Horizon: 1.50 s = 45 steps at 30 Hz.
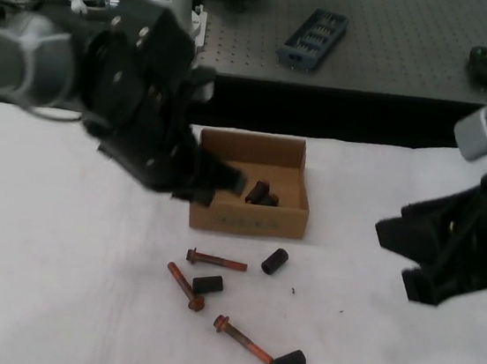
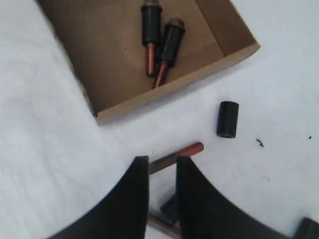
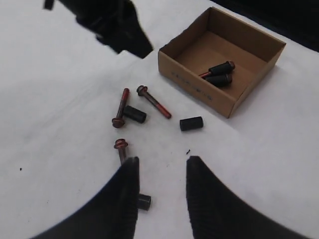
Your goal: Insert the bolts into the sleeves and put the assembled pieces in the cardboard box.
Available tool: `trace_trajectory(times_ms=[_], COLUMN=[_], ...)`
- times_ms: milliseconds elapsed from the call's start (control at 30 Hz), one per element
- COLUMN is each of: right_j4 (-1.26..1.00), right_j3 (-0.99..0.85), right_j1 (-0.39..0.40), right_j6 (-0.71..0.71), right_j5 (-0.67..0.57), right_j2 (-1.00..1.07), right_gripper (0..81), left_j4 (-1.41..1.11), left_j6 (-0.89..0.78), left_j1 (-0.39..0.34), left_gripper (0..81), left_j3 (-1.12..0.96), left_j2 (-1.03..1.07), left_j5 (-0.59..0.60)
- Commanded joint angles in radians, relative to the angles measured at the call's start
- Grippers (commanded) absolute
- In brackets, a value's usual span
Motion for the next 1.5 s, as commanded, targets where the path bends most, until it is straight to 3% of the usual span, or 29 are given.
trace_trajectory(times_ms=[0,300,600,933,1267,1467], right_j4=[-0.018,-0.054,0.018,0.115,0.324,0.385], right_j3=[-0.037,-0.146,-0.341,-0.534,-0.798,-0.864], right_j1=[-0.041,-0.065,-0.034,0.106,0.144,0.148], right_j6=[-0.029,-0.144,-0.223,-0.321,-0.389,-0.412], right_j5=[-0.067,-0.15,-0.192,-0.1,-0.007,0.026], right_j2=[0.046,0.259,0.533,0.796,1.048,1.105], right_gripper=[24.9,24.6,17.9,22.3,22.4,36.4], left_j4=[-0.069,-0.15,-0.156,-0.171,-0.093,-0.043], left_j6=[0.002,-0.02,-0.02,-0.08,-0.079,-0.076], left_j1=[0.002,0.002,0.002,0.002,0.002,0.002], left_gripper=[14.7,14.7,14.7,14.7,14.7,14.7], left_j3=[0.139,0.432,0.629,0.822,0.866,0.866], left_j2=[-0.112,-0.363,-0.554,-0.769,-0.994,-1.059], left_j5=[-0.016,-0.06,-0.083,-0.089,-0.091,-0.091])
